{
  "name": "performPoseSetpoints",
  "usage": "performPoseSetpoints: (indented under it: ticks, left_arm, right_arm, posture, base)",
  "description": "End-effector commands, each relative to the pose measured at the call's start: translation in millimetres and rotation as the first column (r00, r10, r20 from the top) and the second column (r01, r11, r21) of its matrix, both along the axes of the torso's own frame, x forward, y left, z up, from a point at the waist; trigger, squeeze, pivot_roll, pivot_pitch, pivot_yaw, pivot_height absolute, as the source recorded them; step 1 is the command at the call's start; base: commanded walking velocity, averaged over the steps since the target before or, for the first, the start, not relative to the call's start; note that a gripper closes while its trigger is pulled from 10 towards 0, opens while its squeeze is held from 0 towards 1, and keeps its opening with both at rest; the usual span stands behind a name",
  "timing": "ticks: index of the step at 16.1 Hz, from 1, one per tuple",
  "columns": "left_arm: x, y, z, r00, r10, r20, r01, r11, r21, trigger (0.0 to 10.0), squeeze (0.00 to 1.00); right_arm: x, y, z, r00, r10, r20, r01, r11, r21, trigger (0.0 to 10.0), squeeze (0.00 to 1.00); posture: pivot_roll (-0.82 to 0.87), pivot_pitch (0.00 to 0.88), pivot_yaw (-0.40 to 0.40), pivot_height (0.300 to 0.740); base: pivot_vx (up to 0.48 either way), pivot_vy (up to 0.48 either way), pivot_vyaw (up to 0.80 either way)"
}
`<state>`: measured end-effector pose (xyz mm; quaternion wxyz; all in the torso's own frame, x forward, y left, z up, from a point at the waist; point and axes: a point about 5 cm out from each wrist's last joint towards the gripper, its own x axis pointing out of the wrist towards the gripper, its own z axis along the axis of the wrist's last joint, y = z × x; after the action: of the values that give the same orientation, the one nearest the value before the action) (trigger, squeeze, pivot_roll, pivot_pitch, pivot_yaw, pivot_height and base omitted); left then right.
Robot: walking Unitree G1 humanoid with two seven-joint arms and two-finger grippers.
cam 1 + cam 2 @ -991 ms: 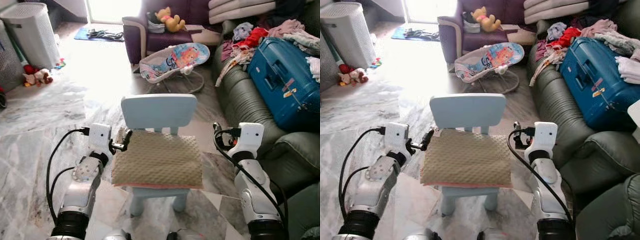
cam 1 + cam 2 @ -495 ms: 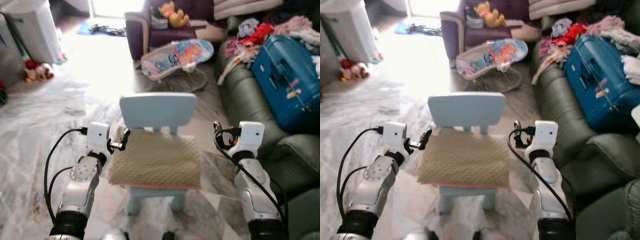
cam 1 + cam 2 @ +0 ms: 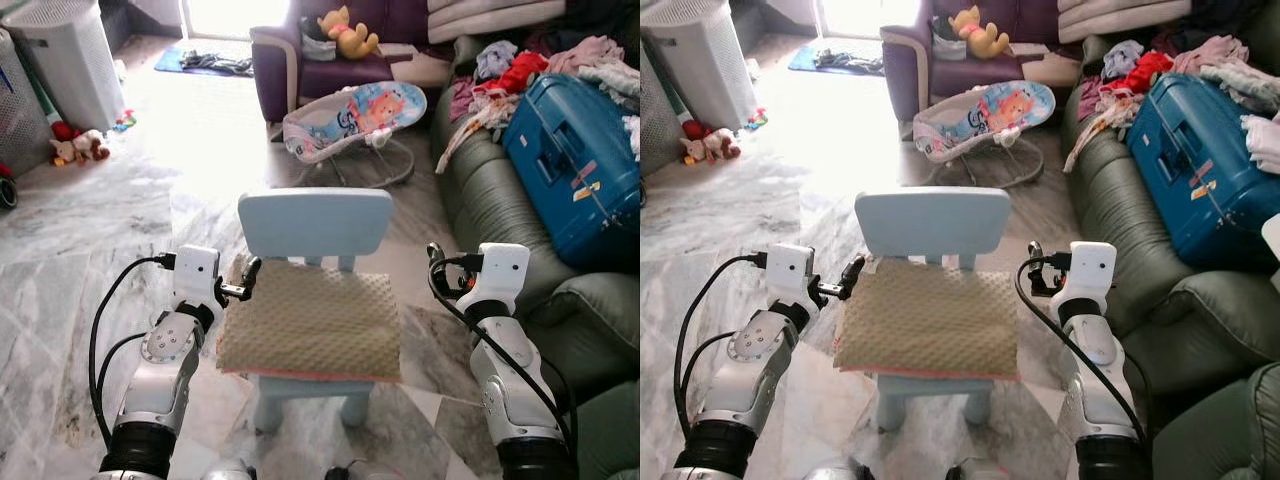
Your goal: Move the pillow to the sofa
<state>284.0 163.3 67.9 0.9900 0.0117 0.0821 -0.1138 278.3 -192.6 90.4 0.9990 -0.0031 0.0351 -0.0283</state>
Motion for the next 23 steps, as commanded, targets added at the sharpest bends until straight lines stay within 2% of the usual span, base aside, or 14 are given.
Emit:
performPoseSetpoints:
  ticks: [1,10,19,23]
  left_arm:
    - [0.8,0.0,2.7,1.0,-0.004,0.015,0.004,1.0,0.001,10.0,0.0]
    - [1.4,0.1,2.4,1.0,-0.004,0.01,0.003,1.0,0.007,10.0,0.0]
    - [-0.1,0.8,3.3,1.0,-0.005,0.019,0.005,1.0,-0.001,10.0,0.0]
    - [-3.7,5.7,2.0,0.999,0.026,0.018,-0.026,1.0,0.002,10.0,0.0]
  right_arm:
    - [1.8,-1.7,1.4,1.0,-0.002,0.001,0.002,1.0,-0.004,10.0,0.0]
    - [2.8,-0.8,2.0,1.0,-0.002,0.002,0.002,1.0,-0.004,10.0,0.0]
    - [2.2,0.0,1.1,1.0,0.005,0.001,-0.005,1.0,-0.005,10.0,0.0]
    - [1.1,2.4,1.6,1.0,0.027,0.01,-0.027,0.999,0.021,10.0,0.0]
  posture:
    - [-0.02,0.0,-0.052,0.74]
    - [-0.01,0.0,-0.053,0.74]
    - [0.0,0.0,-0.056,0.74]
    - [0.0,0.0,-0.058,0.74]
  base:
    - [0.292,0.0,0.0]
    - [0.275,0.0,0.0]
    - [0.0,0.0,0.0]
    - [0.0,0.0,0.0]
